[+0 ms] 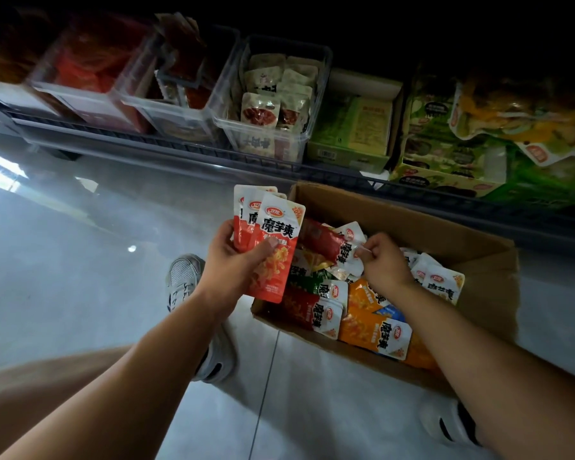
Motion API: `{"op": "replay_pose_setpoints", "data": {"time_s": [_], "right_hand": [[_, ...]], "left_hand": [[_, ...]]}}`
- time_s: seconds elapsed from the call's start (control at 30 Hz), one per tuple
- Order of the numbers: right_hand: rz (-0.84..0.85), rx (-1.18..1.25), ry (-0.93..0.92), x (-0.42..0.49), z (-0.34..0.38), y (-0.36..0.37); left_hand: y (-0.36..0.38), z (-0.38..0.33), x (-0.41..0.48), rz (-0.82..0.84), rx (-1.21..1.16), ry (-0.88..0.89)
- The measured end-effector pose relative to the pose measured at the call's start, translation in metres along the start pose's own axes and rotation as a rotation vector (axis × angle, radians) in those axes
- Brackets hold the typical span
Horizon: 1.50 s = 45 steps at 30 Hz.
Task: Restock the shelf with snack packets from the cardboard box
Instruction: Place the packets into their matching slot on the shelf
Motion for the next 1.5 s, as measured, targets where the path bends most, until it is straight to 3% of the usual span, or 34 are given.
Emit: {"op": "replay_pose_setpoints", "data": {"time_s": [0.2,0.5,0.57,0.83,1.07,1.17,1.23,1.3,1.37,1.5], "right_hand": [[0.023,-0.102,-0.205,-0.017,0.048,-0.058],[0.056,0.26,-0.151,-0.05,0.096,-0.119],[0.003,0.203,-0.187,-0.057,0.104,-0.126],[0.079,0.109,-0.323,-0.08,0.148,-0.124],[-0.187,-0.019,-0.486,-0.095,0.19,-0.132],[-0.287,0.058,-0.377,-0.098,0.197,-0.149],[-0.219,0.231,-0.249,-0.1,0.206,-0.163],[-0.038,0.39,-0.212,-0.103,0.222,-0.168],[0.059,0.404,-0.284,-0.104,0.241,-0.173],[0.05,0.375,-0.414,-0.094,0.286,-0.195]], "left_hand": [[0.002,-0.001,-0.004,-0.011,0.025,0.013],[0.017,-0.005,-0.016,0.003,0.012,-0.003],[0.023,-0.007,-0.022,0.017,0.031,0.004],[0.064,-0.005,-0.055,0.257,0.093,-0.073],[0.101,-0.026,-0.083,0.418,0.037,-0.06],[0.102,-0.051,-0.092,0.408,0.038,0.016],[0.1,-0.076,-0.101,0.381,0.061,0.097],[0.104,-0.1,-0.112,0.385,0.076,0.181],[0.111,-0.124,-0.125,0.406,0.072,0.26],[0.13,-0.17,-0.144,0.415,0.045,0.376]]}}
Point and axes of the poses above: each hand's wrist, its own x-axis towards the middle knuckle, its own y-axis out of the palm, z = x × y, the point moved 5 cm from there along x, towards the middle knuckle, and after that the axes turned 15 degrees about -y, right-handed, at the moved point
